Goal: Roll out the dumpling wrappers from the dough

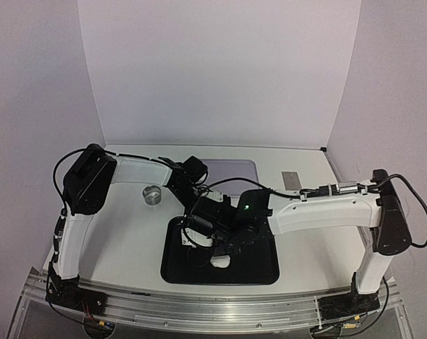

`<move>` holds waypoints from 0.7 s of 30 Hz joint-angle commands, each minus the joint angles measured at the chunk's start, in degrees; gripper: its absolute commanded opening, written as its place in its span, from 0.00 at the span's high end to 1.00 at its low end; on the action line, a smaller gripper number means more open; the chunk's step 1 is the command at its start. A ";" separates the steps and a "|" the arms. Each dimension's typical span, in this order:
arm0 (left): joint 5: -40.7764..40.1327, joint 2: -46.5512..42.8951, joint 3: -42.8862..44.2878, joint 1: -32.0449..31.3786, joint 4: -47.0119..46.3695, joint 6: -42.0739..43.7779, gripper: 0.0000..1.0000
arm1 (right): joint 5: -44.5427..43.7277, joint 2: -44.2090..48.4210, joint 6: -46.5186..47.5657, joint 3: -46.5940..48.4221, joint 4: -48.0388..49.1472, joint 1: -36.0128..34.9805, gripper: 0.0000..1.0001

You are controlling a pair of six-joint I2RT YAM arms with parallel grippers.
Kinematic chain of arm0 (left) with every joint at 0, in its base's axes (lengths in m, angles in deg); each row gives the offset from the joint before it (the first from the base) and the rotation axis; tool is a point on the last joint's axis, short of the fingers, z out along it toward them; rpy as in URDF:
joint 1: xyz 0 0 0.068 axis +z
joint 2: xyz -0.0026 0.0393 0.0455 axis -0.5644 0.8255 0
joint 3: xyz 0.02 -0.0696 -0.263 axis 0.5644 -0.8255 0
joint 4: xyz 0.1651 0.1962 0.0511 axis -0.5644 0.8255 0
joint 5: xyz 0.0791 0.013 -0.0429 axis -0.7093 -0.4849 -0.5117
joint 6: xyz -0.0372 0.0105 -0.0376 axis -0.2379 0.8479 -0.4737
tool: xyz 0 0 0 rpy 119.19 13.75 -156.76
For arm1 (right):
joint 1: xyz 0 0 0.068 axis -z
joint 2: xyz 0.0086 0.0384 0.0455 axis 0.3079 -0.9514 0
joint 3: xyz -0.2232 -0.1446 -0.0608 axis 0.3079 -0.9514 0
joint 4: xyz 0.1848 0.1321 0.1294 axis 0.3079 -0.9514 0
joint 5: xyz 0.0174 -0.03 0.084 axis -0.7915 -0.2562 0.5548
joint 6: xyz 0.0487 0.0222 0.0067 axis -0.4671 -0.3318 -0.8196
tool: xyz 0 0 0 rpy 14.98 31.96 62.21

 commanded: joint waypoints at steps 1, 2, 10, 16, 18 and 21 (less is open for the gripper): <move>-11.33 -0.52 0.80 0.29 -4.60 3.45 1.00 | -2.54 7.31 3.93 0.36 -1.25 -3.66 1.00; -11.34 -0.52 0.84 0.32 -4.62 3.47 1.00 | -1.86 8.30 3.89 -0.73 -1.46 -4.27 1.00; -11.05 -0.36 1.23 0.28 -4.54 3.78 1.00 | 1.31 12.84 3.47 -8.52 -2.20 -7.64 1.00; -10.80 -0.26 0.91 0.26 -4.47 3.86 1.00 | 1.26 11.67 3.42 -9.99 -2.15 -7.59 1.00; -10.78 -0.19 0.86 0.28 -4.48 3.82 1.00 | 1.47 10.94 3.32 -9.88 -2.12 -7.62 1.00; -10.63 -0.26 0.87 0.29 -4.57 3.81 1.00 | 2.59 10.24 3.12 -9.76 -2.11 -7.63 1.00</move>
